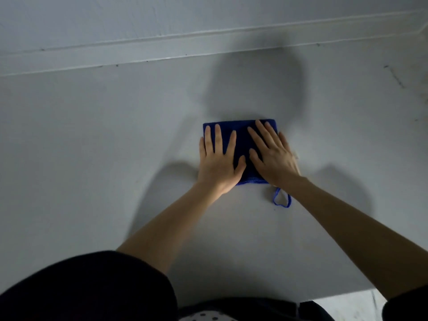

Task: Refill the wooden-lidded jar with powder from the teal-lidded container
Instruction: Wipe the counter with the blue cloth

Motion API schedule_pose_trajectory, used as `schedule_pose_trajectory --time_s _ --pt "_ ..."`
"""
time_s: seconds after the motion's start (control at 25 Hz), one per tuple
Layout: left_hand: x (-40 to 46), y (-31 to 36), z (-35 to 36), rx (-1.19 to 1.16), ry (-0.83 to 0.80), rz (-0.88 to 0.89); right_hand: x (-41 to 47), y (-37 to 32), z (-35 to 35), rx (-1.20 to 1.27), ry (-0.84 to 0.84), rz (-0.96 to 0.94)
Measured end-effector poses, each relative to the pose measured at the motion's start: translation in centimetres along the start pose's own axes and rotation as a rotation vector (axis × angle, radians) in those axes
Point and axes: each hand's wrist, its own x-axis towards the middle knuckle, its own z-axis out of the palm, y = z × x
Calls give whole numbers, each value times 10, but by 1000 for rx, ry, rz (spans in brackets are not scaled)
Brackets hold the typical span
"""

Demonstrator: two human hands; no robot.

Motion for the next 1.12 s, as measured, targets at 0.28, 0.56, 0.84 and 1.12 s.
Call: schedule_pose_trajectory --time_s 0.28,0.56,0.84,1.12 --pt "-61 18 8 105 87 120 -77 -6 11 8 43 72" --pt "-112 16 12 78 70 210 -134 -37 19 27 67 140" --pt "-159 1 9 79 60 214 -171 -69 40 -19 150 137" --pt "-186 -23 0 94 69 125 -164 -91 47 -58 121 -12"
